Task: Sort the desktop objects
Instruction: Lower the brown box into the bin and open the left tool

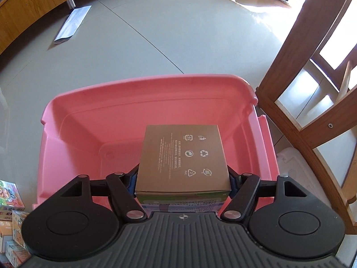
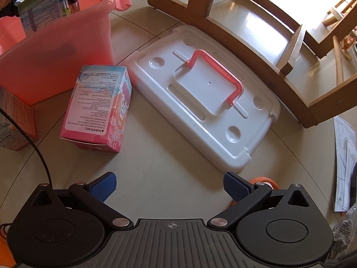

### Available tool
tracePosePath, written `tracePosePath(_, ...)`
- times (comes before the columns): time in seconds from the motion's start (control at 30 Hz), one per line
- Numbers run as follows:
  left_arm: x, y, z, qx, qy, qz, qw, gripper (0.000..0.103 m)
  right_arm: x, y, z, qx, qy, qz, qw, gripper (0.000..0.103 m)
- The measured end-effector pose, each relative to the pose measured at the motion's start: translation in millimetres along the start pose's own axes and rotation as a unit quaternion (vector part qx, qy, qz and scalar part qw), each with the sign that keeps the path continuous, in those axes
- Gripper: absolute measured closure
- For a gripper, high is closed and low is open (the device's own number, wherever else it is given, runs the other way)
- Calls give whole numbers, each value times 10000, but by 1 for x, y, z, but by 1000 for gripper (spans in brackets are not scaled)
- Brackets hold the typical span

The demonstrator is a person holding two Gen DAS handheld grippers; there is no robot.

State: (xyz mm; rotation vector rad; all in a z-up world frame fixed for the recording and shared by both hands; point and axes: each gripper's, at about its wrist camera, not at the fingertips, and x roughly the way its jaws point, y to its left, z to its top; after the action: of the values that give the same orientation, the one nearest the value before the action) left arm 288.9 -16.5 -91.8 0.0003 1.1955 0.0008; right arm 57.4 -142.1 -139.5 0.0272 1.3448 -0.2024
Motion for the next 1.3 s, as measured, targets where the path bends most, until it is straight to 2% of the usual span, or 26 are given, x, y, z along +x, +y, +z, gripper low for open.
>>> tracePosePath(0.33, 22, -3, -8, -345, -8, -38, 9994, 32, 5, 1, 3, -2, 34, 30, 10000, 1)
tracePosePath(0.47, 24, -4, -9, -428, -197, -46, 9989, 32, 7, 0, 3, 16, 53, 35, 10000, 1)
tracePosePath(0.53, 28, -8, -10, -281, -157, -38, 9995, 31, 8, 0, 3, 21, 63, 49, 10000, 1)
tracePosePath(0.63, 30, -5, -14, -516, -271, -91, 9983, 31, 9, 0, 3, -3, 69, 58, 10000, 1)
tracePosePath(0.77, 28, -6, -22, -484, -485, 21, 9976, 31, 9, -2, 4, 44, 78, 62, 9999, 1)
tracePosePath(0.97, 33, -4, -29, -608, -44, 87, 9981, 31, 8, -2, 5, 72, 80, 59, 9999, 1)
tracePosePath(1.17, 29, -9, -36, -430, -93, 89, 9990, 29, 6, -2, 5, 34, 38, 61, 10000, 1)
tracePosePath(1.3, 31, -11, -36, -483, 72, 135, 9987, 27, 6, -5, 4, 84, 64, 6, 9999, 1)
